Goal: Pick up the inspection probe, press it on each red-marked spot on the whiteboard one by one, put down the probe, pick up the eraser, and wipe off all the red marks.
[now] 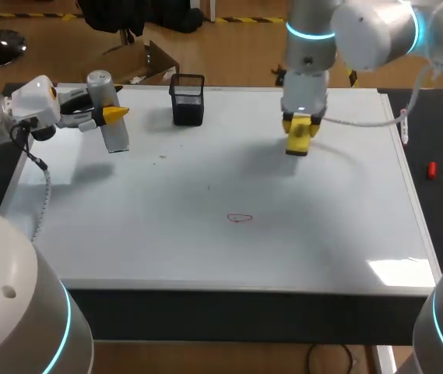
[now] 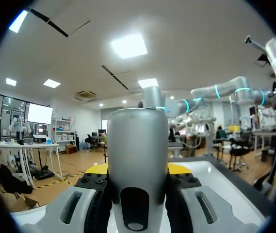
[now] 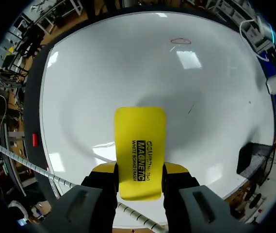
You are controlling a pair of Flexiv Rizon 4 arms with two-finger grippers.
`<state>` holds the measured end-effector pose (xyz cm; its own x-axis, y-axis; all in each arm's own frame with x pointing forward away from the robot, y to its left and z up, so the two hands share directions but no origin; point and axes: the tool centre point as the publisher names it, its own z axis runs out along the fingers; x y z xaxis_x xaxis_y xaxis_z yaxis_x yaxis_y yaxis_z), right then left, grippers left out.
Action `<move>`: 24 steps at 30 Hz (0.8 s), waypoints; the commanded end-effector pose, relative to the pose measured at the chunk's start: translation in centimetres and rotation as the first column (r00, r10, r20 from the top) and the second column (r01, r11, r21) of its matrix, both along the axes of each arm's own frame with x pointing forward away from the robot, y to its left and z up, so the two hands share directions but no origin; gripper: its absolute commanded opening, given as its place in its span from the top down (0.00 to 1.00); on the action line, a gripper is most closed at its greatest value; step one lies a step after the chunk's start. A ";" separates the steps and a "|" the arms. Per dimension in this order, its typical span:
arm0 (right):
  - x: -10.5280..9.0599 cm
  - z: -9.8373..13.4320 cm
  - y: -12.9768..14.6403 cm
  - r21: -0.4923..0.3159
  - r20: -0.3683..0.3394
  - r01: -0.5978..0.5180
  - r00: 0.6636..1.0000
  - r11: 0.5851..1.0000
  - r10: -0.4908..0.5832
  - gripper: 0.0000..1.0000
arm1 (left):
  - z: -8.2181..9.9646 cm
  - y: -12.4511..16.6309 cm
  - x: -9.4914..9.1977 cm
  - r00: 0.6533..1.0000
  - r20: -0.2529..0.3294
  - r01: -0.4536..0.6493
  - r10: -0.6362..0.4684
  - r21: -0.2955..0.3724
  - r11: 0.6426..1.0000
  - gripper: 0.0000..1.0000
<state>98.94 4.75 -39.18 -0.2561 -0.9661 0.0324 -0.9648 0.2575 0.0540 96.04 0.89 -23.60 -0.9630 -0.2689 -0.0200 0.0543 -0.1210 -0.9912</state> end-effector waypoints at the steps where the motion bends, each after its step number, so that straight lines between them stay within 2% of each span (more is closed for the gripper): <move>1: -2.8 0.2 2.2 -0.024 0.094 -0.021 0.995 0.999 0.023 1.00 | 0.2 0.0 -0.1 1.000 0.000 -0.004 0.004 0.002 1.000 1.00; 12: -9.6 -0.7 8.1 -0.027 0.081 -0.072 0.994 0.997 0.074 1.00 | 0.2 0.0 -0.1 1.000 0.000 -0.004 0.004 0.002 1.000 1.00; 19: -14.2 -1.0 10.6 -0.018 0.067 -0.067 0.995 0.998 0.068 1.00 | 0.2 0.0 -0.1 1.000 0.000 -0.004 0.004 0.002 1.000 1.00; 24: -16.6 -0.8 12.2 0.001 0.062 -0.082 0.995 0.997 0.081 1.00 | 0.2 0.0 -0.1 1.000 0.000 -0.004 0.004 0.002 1.000 1.00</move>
